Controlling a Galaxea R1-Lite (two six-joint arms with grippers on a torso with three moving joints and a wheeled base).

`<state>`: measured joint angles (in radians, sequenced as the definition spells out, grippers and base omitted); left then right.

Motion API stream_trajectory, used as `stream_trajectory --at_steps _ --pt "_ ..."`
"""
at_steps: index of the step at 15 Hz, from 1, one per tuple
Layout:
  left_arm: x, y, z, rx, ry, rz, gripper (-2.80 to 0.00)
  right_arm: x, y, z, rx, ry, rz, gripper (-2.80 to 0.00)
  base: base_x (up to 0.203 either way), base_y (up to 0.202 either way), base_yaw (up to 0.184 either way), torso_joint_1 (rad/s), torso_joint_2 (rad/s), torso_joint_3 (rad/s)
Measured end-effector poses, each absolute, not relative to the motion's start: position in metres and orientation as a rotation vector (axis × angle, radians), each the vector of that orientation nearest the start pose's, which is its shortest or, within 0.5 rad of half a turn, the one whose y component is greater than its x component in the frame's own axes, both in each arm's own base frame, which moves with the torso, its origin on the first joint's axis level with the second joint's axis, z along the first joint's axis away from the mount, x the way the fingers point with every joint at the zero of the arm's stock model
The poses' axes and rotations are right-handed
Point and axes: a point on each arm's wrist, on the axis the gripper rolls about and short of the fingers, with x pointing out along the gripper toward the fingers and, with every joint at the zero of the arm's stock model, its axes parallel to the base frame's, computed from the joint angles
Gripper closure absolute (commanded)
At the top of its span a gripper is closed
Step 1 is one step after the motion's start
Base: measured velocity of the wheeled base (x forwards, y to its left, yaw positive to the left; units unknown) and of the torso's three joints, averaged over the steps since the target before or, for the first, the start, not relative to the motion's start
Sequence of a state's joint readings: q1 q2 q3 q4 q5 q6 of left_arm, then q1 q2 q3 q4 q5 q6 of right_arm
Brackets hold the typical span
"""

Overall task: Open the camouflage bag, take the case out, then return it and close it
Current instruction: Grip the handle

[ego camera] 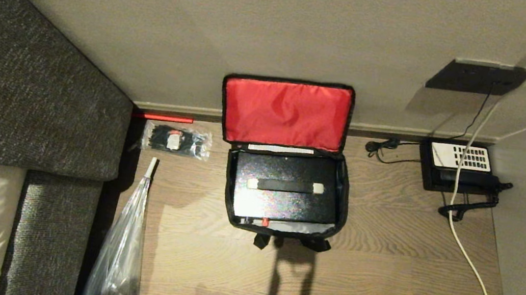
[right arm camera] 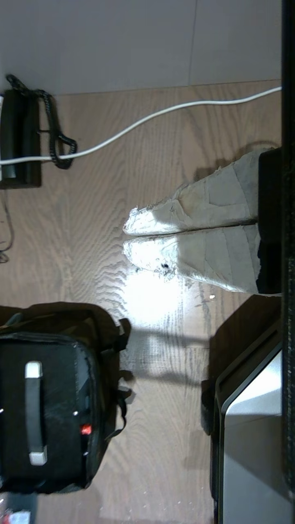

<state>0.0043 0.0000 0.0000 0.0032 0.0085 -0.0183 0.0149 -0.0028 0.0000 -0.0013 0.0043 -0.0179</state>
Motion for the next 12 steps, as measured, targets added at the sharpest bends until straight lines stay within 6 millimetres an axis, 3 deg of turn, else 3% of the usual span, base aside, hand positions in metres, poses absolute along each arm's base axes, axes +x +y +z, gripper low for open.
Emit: stream_trajectory --at_steps 4,12 --pt "-0.0228 0.0001 0.0751 -0.018 0.003 0.013 0.0 -0.023 -0.0003 0.0756 -0.018 -0.005 0.019 0.0 0.0 0.0 0.0 0.002 0.0 0.127" --pt "-0.0228 0.0001 0.0751 -0.015 0.003 0.012 0.0 -0.023 -0.0002 0.0755 -0.018 -0.004 0.019 0.0 0.0 0.0 0.0 0.0 0.0 0.005"
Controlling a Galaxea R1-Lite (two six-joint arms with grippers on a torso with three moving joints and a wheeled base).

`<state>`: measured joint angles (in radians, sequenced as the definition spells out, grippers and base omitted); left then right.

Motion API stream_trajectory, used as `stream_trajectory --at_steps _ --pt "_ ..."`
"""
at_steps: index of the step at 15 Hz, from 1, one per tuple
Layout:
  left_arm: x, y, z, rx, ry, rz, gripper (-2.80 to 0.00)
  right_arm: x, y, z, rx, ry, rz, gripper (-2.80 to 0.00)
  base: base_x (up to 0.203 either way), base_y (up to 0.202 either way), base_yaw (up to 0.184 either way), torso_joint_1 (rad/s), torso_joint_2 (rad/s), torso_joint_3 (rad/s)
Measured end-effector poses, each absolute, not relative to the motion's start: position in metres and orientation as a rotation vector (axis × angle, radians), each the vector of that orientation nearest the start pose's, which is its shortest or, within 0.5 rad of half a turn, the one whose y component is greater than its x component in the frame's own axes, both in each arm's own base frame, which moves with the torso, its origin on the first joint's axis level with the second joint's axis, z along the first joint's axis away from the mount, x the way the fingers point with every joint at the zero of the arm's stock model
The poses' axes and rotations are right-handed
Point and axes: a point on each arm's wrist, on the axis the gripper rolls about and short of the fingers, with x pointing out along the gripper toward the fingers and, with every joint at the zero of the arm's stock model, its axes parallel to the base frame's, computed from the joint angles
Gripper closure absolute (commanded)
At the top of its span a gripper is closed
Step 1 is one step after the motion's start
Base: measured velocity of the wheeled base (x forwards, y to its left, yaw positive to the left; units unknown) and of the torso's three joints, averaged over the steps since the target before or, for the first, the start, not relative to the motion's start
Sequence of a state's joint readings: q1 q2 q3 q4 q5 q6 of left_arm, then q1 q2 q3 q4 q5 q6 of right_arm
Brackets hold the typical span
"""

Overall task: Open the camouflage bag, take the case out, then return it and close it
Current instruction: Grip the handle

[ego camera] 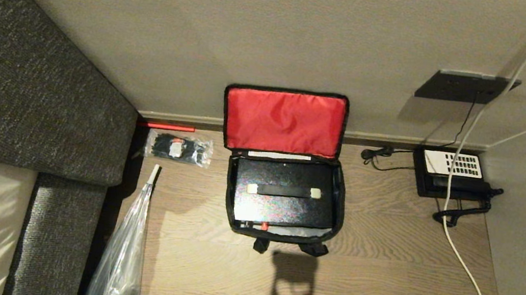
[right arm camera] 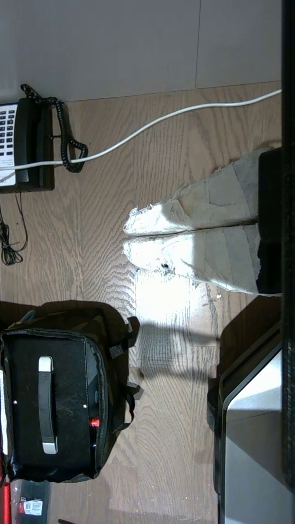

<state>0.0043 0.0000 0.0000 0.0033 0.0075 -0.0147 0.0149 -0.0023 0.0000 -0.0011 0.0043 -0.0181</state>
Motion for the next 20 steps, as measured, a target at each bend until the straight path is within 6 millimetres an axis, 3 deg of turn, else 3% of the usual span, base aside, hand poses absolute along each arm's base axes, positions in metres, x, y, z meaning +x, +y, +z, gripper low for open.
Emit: stream_trajectory --at_steps 5,17,20 --pt "-0.023 0.0 0.075 -0.016 0.004 0.012 0.0 -0.023 0.0 0.076 -0.018 -0.003 0.019 0.0 -0.104 0.0 0.0 0.002 0.0 0.005" --pt "-0.023 0.0 0.075 -0.015 0.003 0.012 0.0 -0.023 0.0 0.075 -0.064 -0.001 0.03 0.0 0.0 0.0 0.0 0.0 0.0 0.0" --pt "-0.023 0.0 0.075 -0.015 0.002 0.012 0.0 -0.026 0.0 0.088 -0.063 -0.051 0.022 0.0 0.0 0.0 0.0 0.0 0.0 0.0"
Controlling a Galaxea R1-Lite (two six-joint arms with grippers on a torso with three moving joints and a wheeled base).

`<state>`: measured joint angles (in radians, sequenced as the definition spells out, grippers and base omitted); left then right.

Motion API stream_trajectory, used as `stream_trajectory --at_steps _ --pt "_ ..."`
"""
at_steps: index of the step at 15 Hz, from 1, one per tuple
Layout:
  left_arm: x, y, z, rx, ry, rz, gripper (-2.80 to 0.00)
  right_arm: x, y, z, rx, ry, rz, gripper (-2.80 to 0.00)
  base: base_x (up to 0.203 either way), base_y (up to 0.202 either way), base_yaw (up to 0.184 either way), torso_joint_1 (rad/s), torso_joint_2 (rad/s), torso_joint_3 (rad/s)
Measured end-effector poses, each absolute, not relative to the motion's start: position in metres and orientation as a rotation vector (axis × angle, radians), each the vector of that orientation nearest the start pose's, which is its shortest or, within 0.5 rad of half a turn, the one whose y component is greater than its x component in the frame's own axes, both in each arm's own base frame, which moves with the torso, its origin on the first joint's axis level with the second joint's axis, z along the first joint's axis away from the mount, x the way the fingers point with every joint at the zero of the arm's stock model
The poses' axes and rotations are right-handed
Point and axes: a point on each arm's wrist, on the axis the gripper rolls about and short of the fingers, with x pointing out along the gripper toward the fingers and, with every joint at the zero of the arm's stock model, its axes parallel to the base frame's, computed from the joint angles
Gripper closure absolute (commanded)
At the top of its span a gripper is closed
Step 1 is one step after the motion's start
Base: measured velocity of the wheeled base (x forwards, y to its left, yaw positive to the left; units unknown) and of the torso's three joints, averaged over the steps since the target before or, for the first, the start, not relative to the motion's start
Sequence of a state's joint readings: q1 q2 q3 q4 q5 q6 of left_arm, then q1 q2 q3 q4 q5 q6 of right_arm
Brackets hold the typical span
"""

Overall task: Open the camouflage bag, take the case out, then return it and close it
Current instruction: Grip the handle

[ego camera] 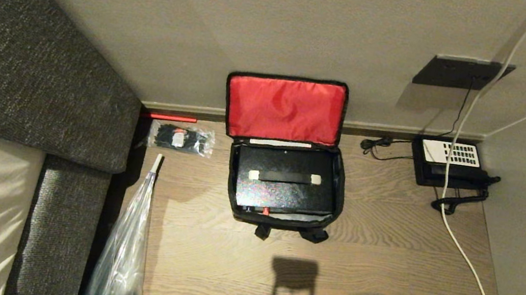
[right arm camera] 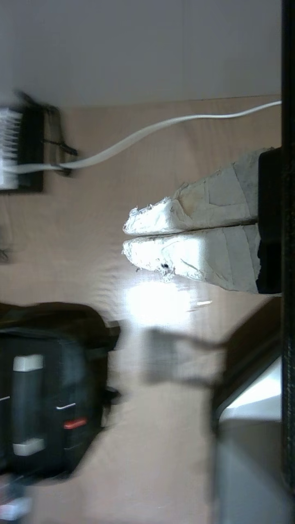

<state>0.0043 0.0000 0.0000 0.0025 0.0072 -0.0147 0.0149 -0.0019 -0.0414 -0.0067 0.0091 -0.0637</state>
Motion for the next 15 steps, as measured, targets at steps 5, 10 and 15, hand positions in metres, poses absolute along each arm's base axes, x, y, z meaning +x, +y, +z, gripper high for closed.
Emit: stream_trajectory --at_steps 5,10,15 --pt "-0.023 0.0 0.075 -0.015 0.003 0.011 0.0 -0.096 0.001 0.174 0.004 -0.143 0.126 0.0 0.0 0.0 0.0 0.0 0.0 0.0" --pt "-0.023 0.0 0.075 -0.015 0.003 0.012 0.0 -0.104 0.004 0.193 0.106 0.316 0.261 0.0 0.0 0.0 0.0 0.0 0.0 0.0" --pt "-0.023 0.0 0.075 -0.015 0.003 0.012 0.0 0.046 0.007 0.238 0.158 0.604 0.267 0.0 0.0 0.0 0.0 0.0 0.0 0.0"
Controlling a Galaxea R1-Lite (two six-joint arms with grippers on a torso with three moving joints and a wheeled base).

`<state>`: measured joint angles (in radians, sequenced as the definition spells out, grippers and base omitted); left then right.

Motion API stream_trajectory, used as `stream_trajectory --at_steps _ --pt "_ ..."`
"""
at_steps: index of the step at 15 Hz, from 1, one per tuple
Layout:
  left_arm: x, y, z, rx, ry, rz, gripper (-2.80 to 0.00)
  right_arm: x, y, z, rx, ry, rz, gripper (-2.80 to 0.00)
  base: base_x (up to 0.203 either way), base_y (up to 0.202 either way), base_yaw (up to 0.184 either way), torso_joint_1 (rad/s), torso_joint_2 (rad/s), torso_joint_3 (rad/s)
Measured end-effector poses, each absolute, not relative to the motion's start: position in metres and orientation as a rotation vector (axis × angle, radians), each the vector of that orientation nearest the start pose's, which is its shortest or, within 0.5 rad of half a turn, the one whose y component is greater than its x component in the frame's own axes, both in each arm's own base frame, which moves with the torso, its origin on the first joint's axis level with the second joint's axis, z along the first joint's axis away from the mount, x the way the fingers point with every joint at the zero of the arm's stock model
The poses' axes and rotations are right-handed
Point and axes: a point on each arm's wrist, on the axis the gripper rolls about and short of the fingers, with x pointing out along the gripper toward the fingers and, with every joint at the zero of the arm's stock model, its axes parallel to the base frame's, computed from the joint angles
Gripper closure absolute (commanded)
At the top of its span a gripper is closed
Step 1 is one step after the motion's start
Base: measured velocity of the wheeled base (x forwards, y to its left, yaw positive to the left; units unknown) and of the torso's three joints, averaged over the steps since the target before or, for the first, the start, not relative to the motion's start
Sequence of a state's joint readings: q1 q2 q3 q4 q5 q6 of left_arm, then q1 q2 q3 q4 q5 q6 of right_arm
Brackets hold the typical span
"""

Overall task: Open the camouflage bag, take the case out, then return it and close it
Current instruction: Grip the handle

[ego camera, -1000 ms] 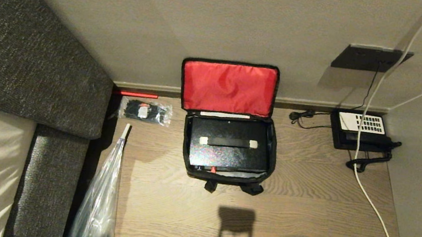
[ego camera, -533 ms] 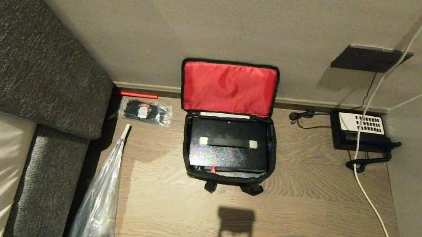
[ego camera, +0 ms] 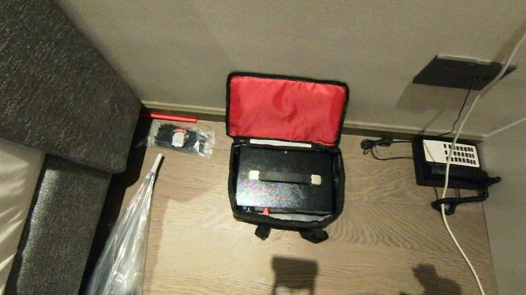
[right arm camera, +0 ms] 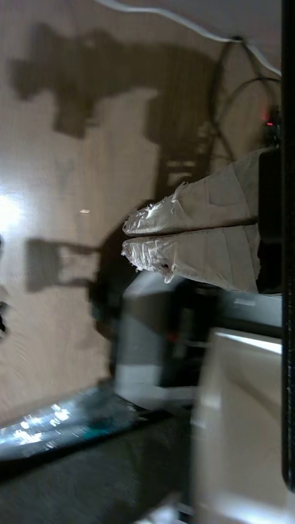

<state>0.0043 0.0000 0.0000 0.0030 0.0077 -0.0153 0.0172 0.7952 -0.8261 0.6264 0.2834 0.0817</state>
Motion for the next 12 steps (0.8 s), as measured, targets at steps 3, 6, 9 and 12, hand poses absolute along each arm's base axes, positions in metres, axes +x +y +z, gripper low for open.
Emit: stream_trajectory --at_steps 3,6,9,12 --pt "-0.023 0.0 0.075 -0.015 0.003 0.012 0.0 0.157 0.014 0.215 0.142 0.6 0.306 0.0 0.0 0.0 0.0 0.0 0.0 0.0" --pt "-0.023 0.0 0.075 -0.015 0.003 0.012 0.0 0.236 0.047 0.174 0.101 0.551 0.424 0.0 0.0 0.0 0.0 0.0 0.0 0.0" --pt "-0.023 0.0 0.075 -0.015 0.003 0.012 0.0 0.287 0.104 0.148 0.04 0.422 0.508 0.0 0.0 0.0 0.0 0.0 0.0 0.0" --pt "-0.023 0.0 0.075 -0.015 0.003 0.011 0.0 0.313 0.153 0.134 -0.058 0.302 0.542 -2.8 0.0 0.0 0.0 0.0 0.0 0.0"
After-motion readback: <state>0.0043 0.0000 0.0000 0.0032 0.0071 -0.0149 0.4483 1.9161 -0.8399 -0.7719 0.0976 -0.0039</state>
